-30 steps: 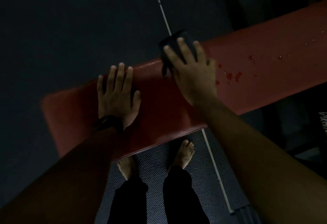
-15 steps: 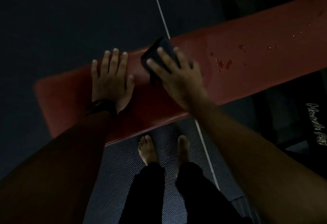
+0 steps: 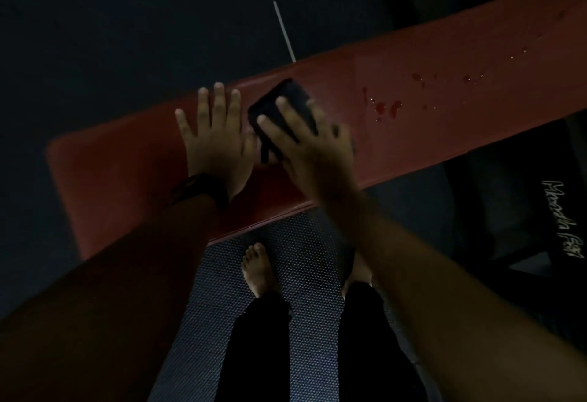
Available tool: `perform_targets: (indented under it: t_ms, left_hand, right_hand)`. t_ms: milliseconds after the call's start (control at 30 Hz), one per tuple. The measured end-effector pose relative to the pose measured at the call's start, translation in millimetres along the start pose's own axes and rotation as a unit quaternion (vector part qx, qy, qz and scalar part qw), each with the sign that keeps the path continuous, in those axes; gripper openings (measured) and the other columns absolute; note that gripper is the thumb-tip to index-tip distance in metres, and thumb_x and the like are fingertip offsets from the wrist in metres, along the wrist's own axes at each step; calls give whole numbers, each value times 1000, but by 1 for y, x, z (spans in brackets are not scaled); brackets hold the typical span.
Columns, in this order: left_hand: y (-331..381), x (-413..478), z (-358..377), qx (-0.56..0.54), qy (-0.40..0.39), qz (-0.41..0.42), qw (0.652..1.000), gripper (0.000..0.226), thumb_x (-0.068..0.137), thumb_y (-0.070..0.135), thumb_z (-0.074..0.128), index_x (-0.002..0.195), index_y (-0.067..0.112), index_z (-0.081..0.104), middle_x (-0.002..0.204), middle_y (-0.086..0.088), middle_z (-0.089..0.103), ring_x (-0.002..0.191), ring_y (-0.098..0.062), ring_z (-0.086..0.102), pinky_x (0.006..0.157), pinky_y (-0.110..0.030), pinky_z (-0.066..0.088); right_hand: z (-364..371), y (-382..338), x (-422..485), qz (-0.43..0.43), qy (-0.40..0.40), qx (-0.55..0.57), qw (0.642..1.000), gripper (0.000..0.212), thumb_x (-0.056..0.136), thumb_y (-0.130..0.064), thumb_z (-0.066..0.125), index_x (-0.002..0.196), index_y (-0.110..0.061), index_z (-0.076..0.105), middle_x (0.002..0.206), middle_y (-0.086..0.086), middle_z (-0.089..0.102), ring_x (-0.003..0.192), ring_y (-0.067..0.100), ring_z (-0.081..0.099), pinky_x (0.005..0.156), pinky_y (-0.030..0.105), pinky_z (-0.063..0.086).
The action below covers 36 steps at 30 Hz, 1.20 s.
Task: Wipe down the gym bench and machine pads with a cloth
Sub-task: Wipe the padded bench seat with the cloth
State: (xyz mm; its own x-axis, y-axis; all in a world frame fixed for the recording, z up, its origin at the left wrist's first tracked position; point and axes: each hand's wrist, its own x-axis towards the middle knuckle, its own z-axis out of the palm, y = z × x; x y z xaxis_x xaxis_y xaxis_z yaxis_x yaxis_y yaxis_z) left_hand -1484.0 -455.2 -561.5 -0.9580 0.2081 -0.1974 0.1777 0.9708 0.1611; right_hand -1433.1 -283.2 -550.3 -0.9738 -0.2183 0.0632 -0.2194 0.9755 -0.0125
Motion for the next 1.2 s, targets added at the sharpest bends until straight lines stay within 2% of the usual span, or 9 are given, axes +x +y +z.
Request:
perform_targets:
  t_ms: [67, 167, 233, 367, 533, 733, 867, 1033, 1200]
  left_hand:
    - [6, 1, 1, -5, 1, -10, 1000, 64, 104, 38, 33, 162, 15, 17, 170, -9, 10, 157, -31, 4, 119, -67, 1]
    - [10, 4, 2, 3, 2, -21, 1000, 65, 104, 44, 30, 161, 15, 17, 170, -10, 11, 157, -33, 5, 118, -70, 2]
    - [15, 10, 1, 10, 1, -19, 1000, 67, 104, 48, 26, 161, 15, 16, 170, -11, 10, 156, -33, 5, 117, -71, 2]
    - [28, 22, 1, 18, -5, -18, 1000, 66, 106, 50, 20, 162, 16, 11, 171, -9, 6, 157, -32, 2, 118, -70, 1]
    - [37, 21, 6, 20, 6, -27, 999, 66, 105, 47, 18, 162, 14, 11, 170, -10, 7, 157, -31, 3, 119, -68, 1]
    - [41, 23, 6, 19, 11, -26, 999, 66, 104, 47, 25, 162, 15, 15, 170, -11, 12, 157, -32, 7, 119, -69, 3]
    - [57, 32, 4, 22, 12, -4, 1000, 64, 105, 44, 21, 162, 14, 15, 169, -12, 13, 156, -32, 9, 120, -67, 4]
    - [58, 35, 7, 10, 22, 15, 1000, 59, 108, 36, 26, 162, 15, 17, 170, -9, 14, 157, -28, 9, 122, -62, 5]
    - [58, 35, 7, 28, 33, 22, 999, 61, 105, 39, 27, 161, 15, 19, 168, -10, 18, 156, -28, 13, 121, -63, 9]
  right_hand:
    - [-3, 35, 3, 82, -25, 5, 996, 66, 93, -39, 59, 155, -38, 36, 164, 2, 33, 142, 40, 39, 90, 55, 46]
    - [-7, 26, -22, 329, 9, 42, 943, 65, 95, -37, 53, 157, -36, 33, 166, 1, 28, 146, 40, 32, 95, 58, 42]
    - [-4, -13, -40, 383, 25, 38, 923, 62, 94, -35, 51, 155, -34, 38, 164, 2, 32, 142, 41, 38, 91, 58, 45]
    - [3, -40, -46, 246, 34, 57, 967, 51, 99, -31, 52, 150, -34, 48, 159, 2, 42, 135, 40, 47, 86, 52, 50]
    - [0, 55, -2, 16, -2, -3, 1000, 60, 97, -39, 55, 154, -39, 38, 162, 1, 36, 140, 40, 43, 87, 53, 48]
    - [-8, 31, -39, 400, 18, 41, 915, 63, 93, -37, 46, 155, -33, 38, 164, 2, 32, 140, 42, 39, 90, 60, 46]
    - [-7, -26, -44, 276, 9, 62, 959, 59, 94, -38, 53, 152, -33, 44, 162, 1, 37, 137, 41, 42, 90, 59, 47]
    - [-3, 38, -5, 100, -8, 38, 994, 59, 95, -44, 54, 153, -38, 41, 162, 3, 36, 137, 41, 44, 86, 54, 49]
    - [-8, 82, -6, 363, -24, 68, 929, 66, 99, -43, 51, 159, -39, 25, 169, 0, 18, 146, 39, 30, 96, 56, 41]
